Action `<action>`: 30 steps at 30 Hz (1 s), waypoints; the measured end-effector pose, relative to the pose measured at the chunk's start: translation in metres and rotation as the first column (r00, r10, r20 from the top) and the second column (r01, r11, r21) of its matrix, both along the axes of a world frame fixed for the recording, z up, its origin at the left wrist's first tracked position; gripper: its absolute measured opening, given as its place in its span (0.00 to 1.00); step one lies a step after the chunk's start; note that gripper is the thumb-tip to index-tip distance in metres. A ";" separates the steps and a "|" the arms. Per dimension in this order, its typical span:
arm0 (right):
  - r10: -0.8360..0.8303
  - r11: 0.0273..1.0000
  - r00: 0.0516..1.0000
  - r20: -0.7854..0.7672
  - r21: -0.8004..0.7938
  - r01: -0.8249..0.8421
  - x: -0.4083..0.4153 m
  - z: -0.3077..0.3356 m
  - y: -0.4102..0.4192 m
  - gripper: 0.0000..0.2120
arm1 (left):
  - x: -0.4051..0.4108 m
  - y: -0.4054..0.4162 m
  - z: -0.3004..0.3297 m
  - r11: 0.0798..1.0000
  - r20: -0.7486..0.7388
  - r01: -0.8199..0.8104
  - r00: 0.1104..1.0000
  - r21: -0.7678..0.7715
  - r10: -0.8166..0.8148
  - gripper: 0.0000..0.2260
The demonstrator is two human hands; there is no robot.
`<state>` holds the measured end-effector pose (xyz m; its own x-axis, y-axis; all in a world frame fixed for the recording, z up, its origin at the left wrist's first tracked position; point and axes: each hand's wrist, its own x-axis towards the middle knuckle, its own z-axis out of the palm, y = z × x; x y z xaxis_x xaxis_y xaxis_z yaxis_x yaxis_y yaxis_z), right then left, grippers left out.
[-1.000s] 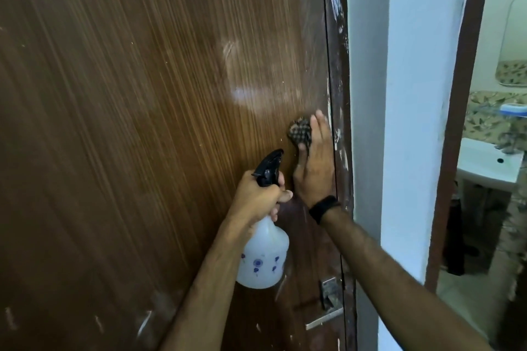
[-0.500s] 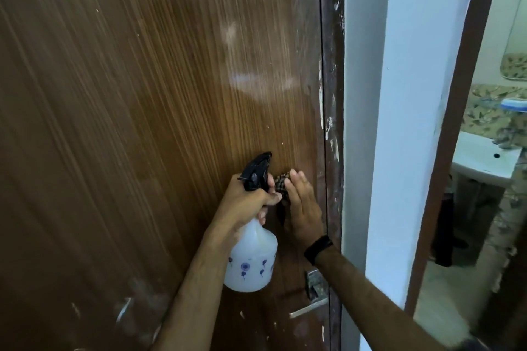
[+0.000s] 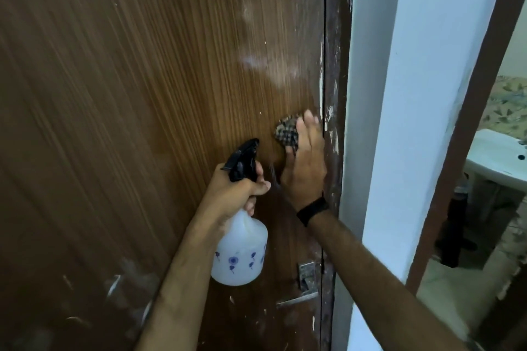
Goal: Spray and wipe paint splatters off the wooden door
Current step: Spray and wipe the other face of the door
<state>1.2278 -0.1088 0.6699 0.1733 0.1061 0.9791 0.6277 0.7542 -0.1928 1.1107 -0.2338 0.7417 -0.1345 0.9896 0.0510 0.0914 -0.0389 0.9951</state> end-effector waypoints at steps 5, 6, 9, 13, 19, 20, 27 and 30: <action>0.036 0.994 0.999 0.032 -0.103 -0.032 0.003 -0.083 -0.003 0.25 | 0.007 -0.003 -0.007 0.998 -0.024 -0.030 0.999 -0.052 0.029 0.09; 0.042 0.994 0.998 0.038 -0.106 -0.038 0.003 -0.087 -0.005 0.26 | 0.008 -0.004 -0.009 0.998 -0.032 -0.032 0.999 -0.057 0.031 0.09; 0.060 0.994 0.998 0.033 -0.098 -0.057 0.004 -0.072 -0.005 0.29 | 0.011 -0.007 -0.008 0.997 -0.034 -0.028 0.999 -0.068 0.026 0.10; 0.055 0.997 0.996 -0.077 -0.044 -0.058 0.008 0.010 0.001 0.23 | 0.012 -0.006 0.012 1.000 -0.051 -0.002 0.999 -0.020 0.001 0.09; 0.041 0.999 0.992 -0.118 0.013 -0.040 -0.001 0.138 0.004 0.23 | 0.011 -0.002 0.069 0.994 -0.118 0.046 0.992 0.098 -0.034 0.09; 0.035 0.999 0.993 -0.109 0.014 -0.034 -0.007 0.145 0.002 0.24 | 0.011 -0.001 0.078 0.991 -0.112 0.053 0.993 0.121 -0.039 0.09; 0.032 0.999 0.987 0.159 -0.012 -0.030 -0.026 0.061 -0.009 0.40 | 0.000 -0.009 0.109 0.974 -0.091 0.081 0.994 0.211 -0.062 0.09; 0.035 0.999 0.977 0.211 -0.018 -0.032 -0.025 0.043 -0.012 0.40 | -0.002 -0.011 0.115 0.968 -0.117 0.114 0.989 0.223 -0.090 0.08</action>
<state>1.2025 -0.1206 0.7130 -0.0412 0.1228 0.9916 0.6296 0.7738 -0.0697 1.1086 -0.2448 0.8564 -0.0157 0.9583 0.2853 0.1785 -0.2781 0.9438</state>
